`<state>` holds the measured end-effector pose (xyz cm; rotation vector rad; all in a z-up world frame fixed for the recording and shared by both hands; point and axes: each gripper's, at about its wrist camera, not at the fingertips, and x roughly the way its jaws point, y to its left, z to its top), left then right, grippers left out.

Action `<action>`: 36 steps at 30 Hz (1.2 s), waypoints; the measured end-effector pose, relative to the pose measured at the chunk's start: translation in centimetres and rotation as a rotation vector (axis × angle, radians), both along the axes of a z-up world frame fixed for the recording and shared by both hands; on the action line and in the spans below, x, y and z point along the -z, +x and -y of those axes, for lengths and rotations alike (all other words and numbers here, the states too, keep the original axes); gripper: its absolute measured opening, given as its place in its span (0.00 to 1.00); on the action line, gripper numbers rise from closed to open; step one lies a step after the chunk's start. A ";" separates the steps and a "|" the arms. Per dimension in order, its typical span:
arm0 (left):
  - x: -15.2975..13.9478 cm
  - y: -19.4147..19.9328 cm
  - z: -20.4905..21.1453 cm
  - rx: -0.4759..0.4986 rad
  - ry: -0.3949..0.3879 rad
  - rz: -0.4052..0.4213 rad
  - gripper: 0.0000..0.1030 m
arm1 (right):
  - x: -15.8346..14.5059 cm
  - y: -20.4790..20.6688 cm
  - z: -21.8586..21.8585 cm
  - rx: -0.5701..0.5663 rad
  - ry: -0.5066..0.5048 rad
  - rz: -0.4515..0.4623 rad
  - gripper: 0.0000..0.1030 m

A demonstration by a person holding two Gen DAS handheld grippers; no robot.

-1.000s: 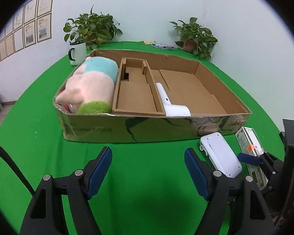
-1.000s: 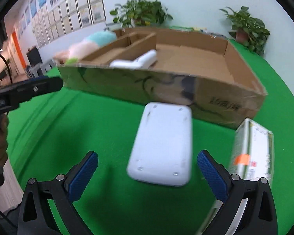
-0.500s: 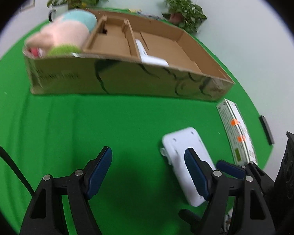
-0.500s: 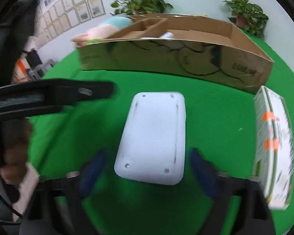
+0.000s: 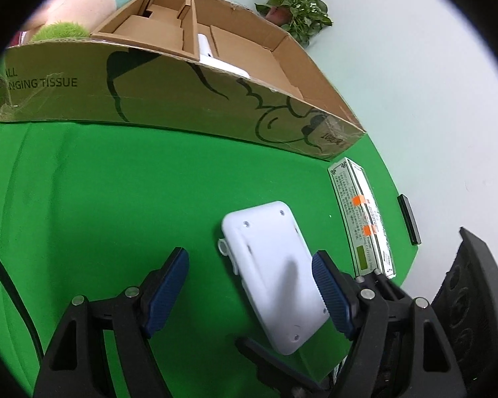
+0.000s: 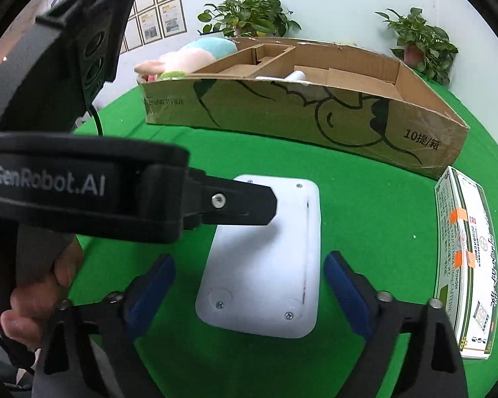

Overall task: Organize objects
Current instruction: 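Grasp the white plastic case with the right gripper, then lift the white case and carry it into the box beside the hair dryer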

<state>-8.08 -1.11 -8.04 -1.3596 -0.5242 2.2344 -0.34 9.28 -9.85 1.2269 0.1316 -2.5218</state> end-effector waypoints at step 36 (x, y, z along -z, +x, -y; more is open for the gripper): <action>-7.7 2.3 -0.9 0.016 0.032 -0.181 0.26 | -6.3 3.0 -0.4 0.153 -0.045 -0.154 0.62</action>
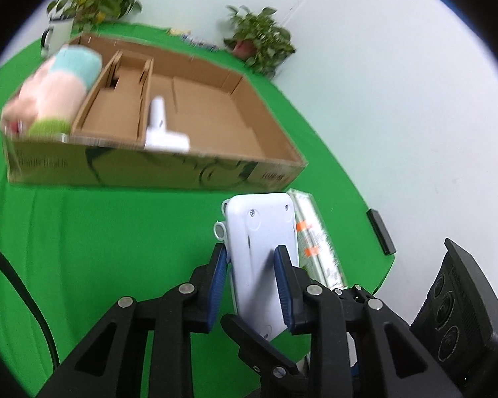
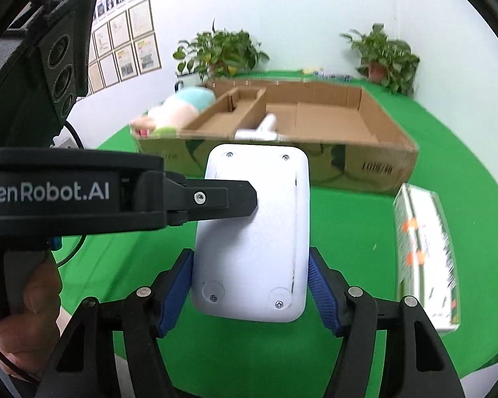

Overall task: Organize objects
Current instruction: 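Lift the white case and carry it into the box beside the hair dryer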

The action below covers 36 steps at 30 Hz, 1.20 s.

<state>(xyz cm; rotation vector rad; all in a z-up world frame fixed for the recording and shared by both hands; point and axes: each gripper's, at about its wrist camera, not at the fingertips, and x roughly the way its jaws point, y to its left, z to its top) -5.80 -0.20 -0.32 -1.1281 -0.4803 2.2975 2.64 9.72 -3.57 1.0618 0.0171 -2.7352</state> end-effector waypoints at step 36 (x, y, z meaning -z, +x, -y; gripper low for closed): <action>-16.3 -14.6 -2.5 0.047 -0.055 -0.198 0.27 | -18.9 -15.4 -3.2 0.053 0.036 -0.212 0.62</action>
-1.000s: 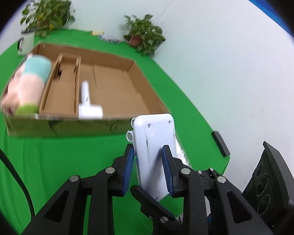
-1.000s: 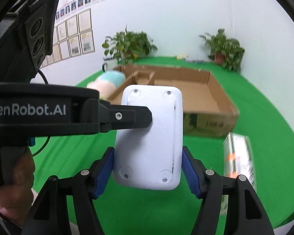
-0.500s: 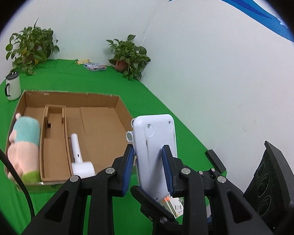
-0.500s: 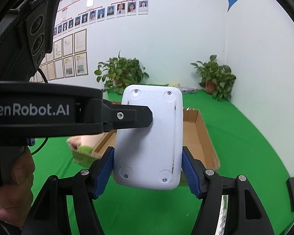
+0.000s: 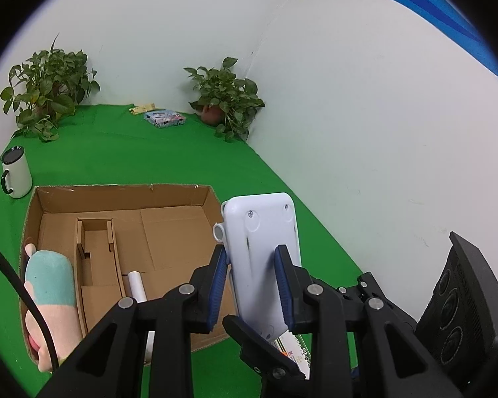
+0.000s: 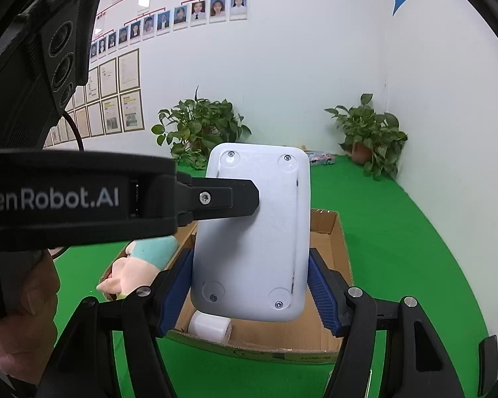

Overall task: Organize objects
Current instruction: 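Lift the white case and carry it into the box beside the hair dryer, then lower the white case into the box, open the right gripper and withdraw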

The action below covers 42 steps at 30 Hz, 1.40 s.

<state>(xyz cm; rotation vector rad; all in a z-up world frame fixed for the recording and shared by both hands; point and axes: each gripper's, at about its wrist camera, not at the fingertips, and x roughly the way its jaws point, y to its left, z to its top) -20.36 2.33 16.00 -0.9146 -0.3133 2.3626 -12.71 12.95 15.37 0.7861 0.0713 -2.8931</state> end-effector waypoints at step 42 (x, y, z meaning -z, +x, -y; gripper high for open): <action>21.6 -10.2 -0.8 0.010 -0.146 0.519 0.20 | 22.7 -14.5 -4.4 -0.172 -0.232 0.736 0.67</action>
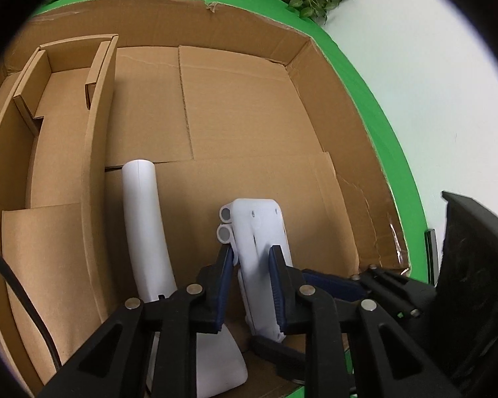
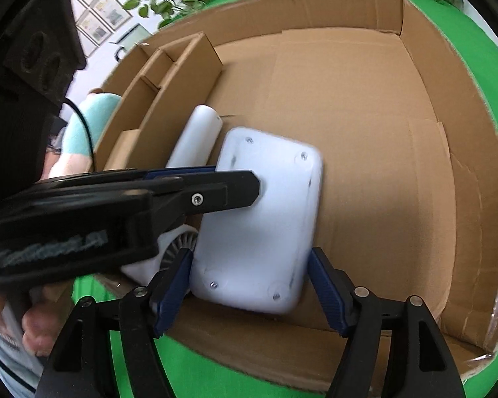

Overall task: Organize objects
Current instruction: 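Lower the white case into the box, open the right gripper and withdraw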

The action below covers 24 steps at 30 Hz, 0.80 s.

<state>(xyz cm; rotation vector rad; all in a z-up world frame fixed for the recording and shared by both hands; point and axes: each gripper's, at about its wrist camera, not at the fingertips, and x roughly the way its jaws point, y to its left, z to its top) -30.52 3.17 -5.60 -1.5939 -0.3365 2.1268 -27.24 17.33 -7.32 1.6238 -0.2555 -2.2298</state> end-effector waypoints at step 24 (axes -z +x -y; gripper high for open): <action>-5.5 2.9 3.4 -0.091 -0.147 -0.155 0.35 | -1.0 -2.0 -0.5 0.026 -0.007 -0.039 0.35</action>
